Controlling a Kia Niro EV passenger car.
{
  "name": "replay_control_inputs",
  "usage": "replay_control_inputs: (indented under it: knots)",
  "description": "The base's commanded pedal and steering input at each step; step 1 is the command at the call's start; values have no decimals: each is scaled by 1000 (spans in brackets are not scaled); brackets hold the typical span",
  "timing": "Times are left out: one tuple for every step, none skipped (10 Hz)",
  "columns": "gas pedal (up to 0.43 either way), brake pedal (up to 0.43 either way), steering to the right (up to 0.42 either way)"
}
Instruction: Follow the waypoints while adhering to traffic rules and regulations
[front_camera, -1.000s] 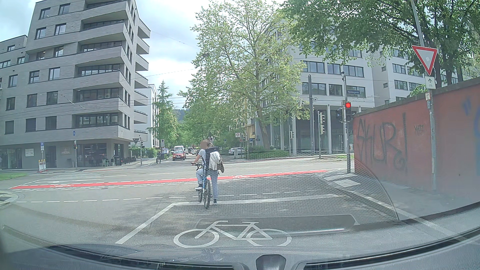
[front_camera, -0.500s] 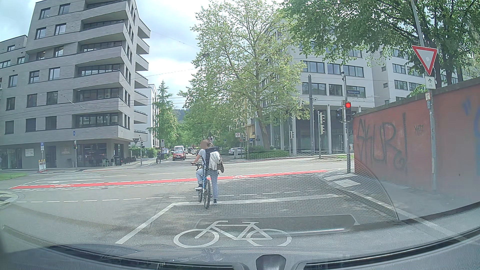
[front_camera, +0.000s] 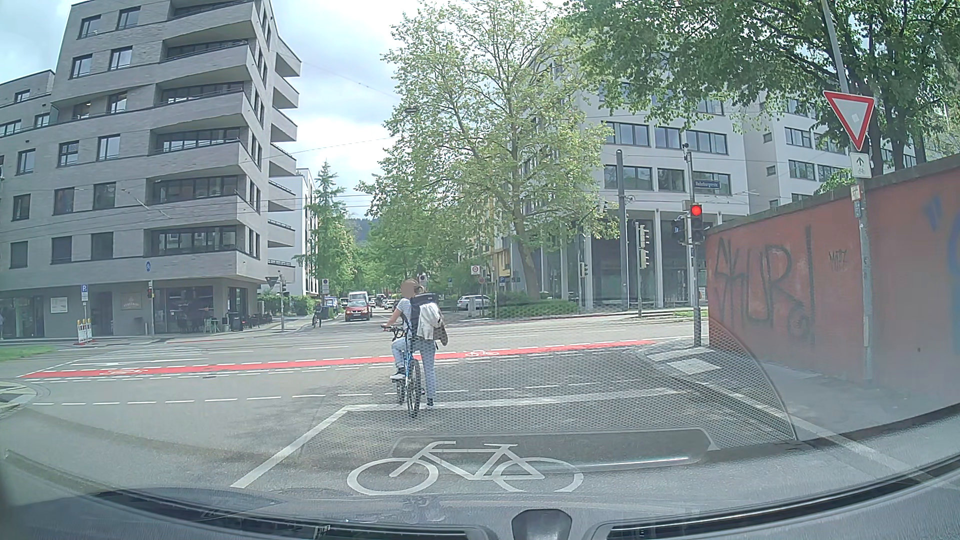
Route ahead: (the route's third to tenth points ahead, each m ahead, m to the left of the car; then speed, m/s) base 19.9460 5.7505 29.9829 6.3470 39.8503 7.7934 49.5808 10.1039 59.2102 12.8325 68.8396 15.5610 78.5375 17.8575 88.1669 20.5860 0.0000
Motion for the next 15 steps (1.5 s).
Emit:
replay_control_inputs:
  knots:
    - [0, 226, -8]
    - [0, 226, -8]
    - [0, 226, -8]
    - [0, 226, -8]
    - [0, 226, -8]
    - [0, 226, -8]
    - [0, 226, -8]
    - [0, 226, -8]
    - [0, 226, -8]
    - [0, 226, -8]
    - [0, 226, -8]
    - [0, 226, -8]
    - [0, 226, -8]
    - [0, 226, -8]
    - [0, 226, -8]
